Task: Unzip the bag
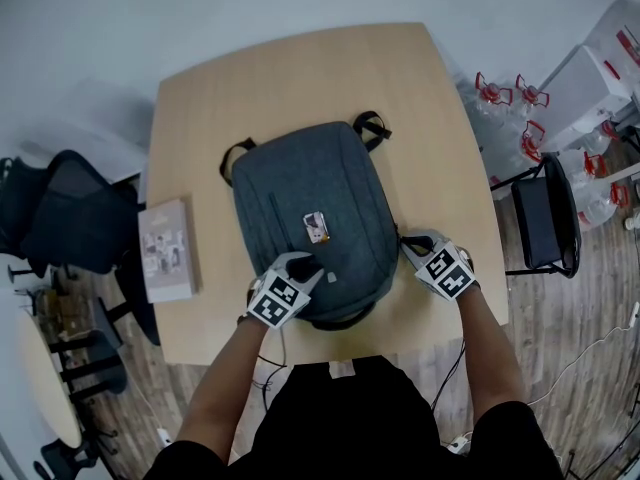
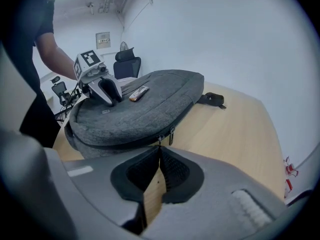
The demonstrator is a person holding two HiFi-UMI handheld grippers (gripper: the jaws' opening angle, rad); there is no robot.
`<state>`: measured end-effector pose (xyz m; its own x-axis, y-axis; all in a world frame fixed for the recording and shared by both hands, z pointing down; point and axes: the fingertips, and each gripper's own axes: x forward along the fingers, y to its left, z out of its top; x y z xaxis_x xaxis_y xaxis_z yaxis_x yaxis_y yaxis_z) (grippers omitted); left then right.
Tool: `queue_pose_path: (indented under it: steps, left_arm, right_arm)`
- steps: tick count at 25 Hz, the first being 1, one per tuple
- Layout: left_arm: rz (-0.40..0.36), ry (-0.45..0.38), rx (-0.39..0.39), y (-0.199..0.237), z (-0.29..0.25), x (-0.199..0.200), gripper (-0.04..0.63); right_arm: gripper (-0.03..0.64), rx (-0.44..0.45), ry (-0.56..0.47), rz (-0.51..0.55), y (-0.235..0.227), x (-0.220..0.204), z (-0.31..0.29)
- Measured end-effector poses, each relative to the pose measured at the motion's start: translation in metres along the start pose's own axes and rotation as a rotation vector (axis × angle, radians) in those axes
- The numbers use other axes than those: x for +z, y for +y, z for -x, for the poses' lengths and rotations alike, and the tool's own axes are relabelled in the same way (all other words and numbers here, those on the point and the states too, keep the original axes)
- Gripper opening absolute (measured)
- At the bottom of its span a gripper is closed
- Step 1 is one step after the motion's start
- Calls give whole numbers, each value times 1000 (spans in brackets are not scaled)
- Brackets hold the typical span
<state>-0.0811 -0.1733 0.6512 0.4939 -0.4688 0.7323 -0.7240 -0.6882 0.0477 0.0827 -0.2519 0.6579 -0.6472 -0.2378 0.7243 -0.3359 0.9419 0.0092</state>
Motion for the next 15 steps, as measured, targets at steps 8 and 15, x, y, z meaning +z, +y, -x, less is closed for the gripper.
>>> queue_pose_path:
  steps: [8,15]
  left_arm:
    - [-2,-1,5,0,-1,0,132]
    - [-2,0,23,2,-2,1,126]
  right_arm:
    - [11,-145,52,61,-1,-2,2]
    - [11,-172,106,140,21,-14,11]
